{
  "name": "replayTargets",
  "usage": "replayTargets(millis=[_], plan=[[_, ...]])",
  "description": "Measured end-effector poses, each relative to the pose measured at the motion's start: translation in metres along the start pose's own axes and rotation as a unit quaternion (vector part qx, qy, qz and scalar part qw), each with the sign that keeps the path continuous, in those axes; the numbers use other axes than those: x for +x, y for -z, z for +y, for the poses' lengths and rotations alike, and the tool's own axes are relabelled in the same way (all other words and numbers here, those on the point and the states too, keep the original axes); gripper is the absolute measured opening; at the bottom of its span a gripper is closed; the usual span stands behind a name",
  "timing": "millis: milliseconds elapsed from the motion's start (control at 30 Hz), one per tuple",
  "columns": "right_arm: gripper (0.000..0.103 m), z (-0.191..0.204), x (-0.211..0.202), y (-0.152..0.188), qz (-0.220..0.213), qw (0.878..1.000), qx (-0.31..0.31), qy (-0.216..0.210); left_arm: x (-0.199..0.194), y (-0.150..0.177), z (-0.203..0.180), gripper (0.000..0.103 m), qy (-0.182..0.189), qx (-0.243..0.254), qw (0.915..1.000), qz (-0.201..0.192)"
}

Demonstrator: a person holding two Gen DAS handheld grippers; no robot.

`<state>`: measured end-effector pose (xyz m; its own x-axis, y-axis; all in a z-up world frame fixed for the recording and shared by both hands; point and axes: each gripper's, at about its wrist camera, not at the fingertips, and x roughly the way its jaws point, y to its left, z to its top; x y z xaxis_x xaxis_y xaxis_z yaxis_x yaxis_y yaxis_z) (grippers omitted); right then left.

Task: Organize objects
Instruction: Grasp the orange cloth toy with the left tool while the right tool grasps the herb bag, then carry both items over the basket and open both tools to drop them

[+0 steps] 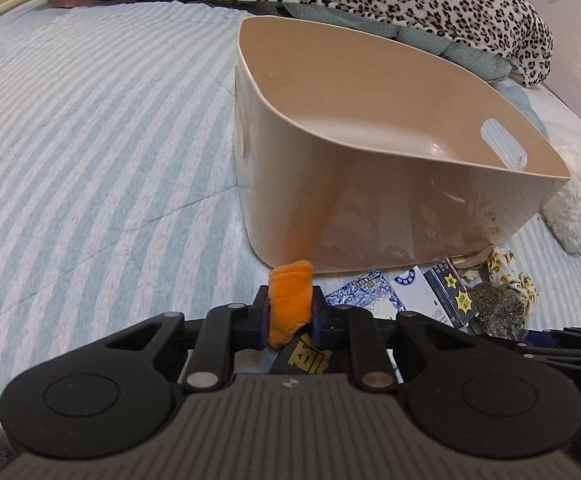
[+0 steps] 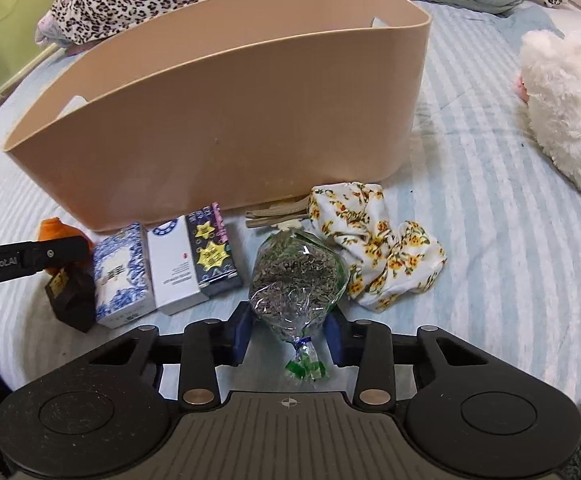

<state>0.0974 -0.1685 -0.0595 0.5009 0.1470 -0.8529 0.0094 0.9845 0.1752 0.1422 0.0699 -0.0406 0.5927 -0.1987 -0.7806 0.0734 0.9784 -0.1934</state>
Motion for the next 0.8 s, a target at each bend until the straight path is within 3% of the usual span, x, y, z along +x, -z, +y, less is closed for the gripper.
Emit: replayTargets(millis=[167,300,567,800], plan=[[0.033,0.002,-0.003,0.007,-0.011,1.000,-0.011,-0.006,-0.013,0.002,0.001,0.020,-0.001,-0.003,0.9999,-0.010],[0.020,-0.001,-0.017,0.006,-0.016,1.000,-0.008,-0.013,-0.025,0.001,0.003,0.020,-0.011,-0.012,0.9996,-0.024],[0.020,-0.006,-0.034,0.005,-0.042,0.999,-0.019,-0.016,-0.051,-0.001,0.002,0.020,-0.018,-0.019,0.9985,-0.049],[0.019,-0.003,-0.072,-0.006,-0.099,0.994,-0.030,-0.031,-0.082,-0.007,-0.016,0.020,-0.020,0.004,0.9963,-0.083]])
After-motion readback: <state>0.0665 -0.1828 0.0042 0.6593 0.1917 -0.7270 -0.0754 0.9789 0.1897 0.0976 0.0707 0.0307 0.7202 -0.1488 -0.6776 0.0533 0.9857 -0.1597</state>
